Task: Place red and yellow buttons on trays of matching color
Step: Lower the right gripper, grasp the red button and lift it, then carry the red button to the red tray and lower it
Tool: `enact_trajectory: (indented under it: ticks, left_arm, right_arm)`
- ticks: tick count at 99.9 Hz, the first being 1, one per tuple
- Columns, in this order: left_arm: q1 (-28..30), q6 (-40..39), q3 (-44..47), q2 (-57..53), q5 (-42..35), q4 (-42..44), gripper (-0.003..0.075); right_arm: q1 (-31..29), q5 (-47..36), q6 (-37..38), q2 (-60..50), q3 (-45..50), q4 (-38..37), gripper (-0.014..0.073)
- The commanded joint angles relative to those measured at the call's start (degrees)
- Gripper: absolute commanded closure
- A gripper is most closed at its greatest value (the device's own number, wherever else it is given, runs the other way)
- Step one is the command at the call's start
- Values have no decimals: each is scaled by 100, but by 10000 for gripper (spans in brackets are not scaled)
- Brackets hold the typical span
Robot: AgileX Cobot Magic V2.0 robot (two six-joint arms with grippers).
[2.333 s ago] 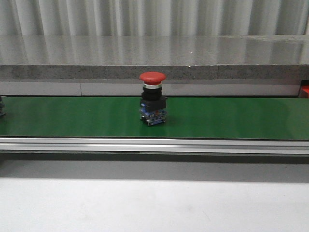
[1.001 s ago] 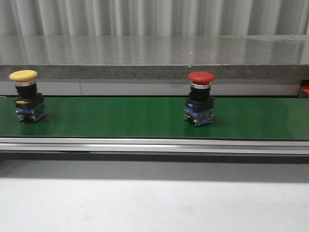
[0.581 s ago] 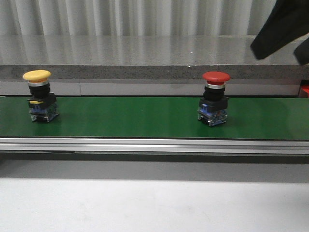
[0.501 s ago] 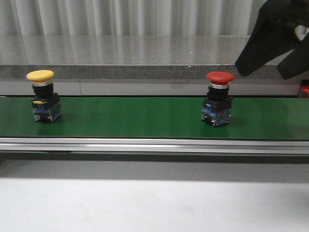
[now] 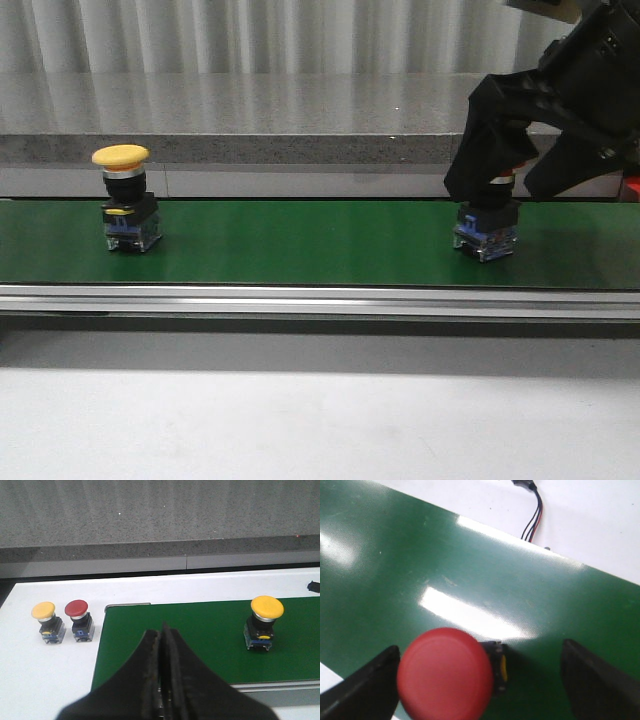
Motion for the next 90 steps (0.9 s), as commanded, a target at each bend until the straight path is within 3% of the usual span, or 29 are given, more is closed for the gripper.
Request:
enact_trajectory:
  ticks: [1,7,20,26,47,67,90]
  left_arm:
    - [-53,-13,-149,21,-426,-25,741]
    - [-53,-13,-149,21,-426,-25,741]
    - [-53,-13,-149,21,-426,-25,741]
    - [-53,-13,-149,21,-426,-25,741]
    - [-53,-13,-149,21,-426,-25,741]
    - [-53,-13,-149,21,-426,-25,741]
    - [-53,-13,-149,21,-426,-25,741]
  right_arm:
    - [7,-232,-59,-145,-201,156,18]
    - [7,-211,-59,-145,-201,156,113]
    - [0,-45,-54,-152,-206,156,407]
    - [-12,63,-48,-173,-234,156,454]
    - [-648,349,-20,-395,-707,156,452]
    - [-2173,479,417,-411,-1543,156,452]
    - [-3748,-261,754,-90,-2170,215,452]
